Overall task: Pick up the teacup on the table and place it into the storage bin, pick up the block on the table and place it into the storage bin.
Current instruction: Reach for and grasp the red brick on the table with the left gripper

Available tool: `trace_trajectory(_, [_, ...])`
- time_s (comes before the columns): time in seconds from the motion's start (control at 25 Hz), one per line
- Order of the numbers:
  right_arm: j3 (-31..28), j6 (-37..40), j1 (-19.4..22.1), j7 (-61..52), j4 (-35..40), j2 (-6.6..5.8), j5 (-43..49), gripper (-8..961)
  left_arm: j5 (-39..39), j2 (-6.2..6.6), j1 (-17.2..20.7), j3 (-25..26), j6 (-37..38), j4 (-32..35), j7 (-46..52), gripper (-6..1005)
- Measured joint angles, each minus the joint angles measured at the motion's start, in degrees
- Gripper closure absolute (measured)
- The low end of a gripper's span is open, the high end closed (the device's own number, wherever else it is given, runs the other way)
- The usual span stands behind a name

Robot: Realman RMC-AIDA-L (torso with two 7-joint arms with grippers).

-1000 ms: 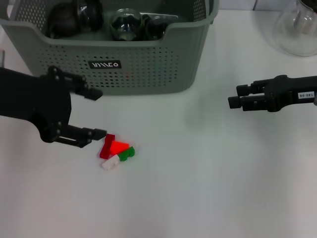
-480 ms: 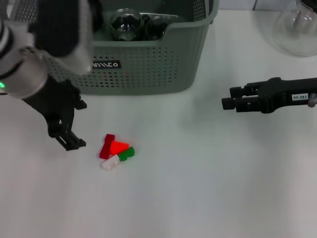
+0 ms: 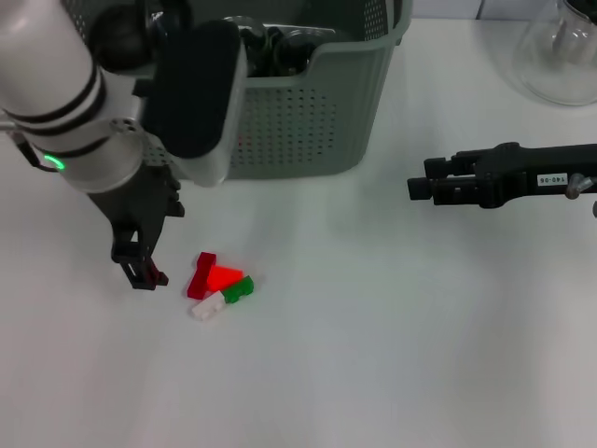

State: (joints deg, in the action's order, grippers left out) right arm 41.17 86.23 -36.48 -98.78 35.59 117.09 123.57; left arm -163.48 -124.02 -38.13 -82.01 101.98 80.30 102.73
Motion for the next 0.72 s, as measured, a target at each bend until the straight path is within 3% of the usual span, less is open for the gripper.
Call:
trace_trajectory(0.4, [-1.06,-0.64,-0.16,-0.22,0.0,0.33,0.0,356,-0.12,0.0,-1.23,-4.55,-6.26,-8.19,-2.44,133])
trace_trajectory(0.72, [-1.23,-1.62,-0.3,-0.28,0.01,0.33,0.0,356,0.12,-0.29,-2.46,-5.61,-7.79,-10.9,-2.85,138])
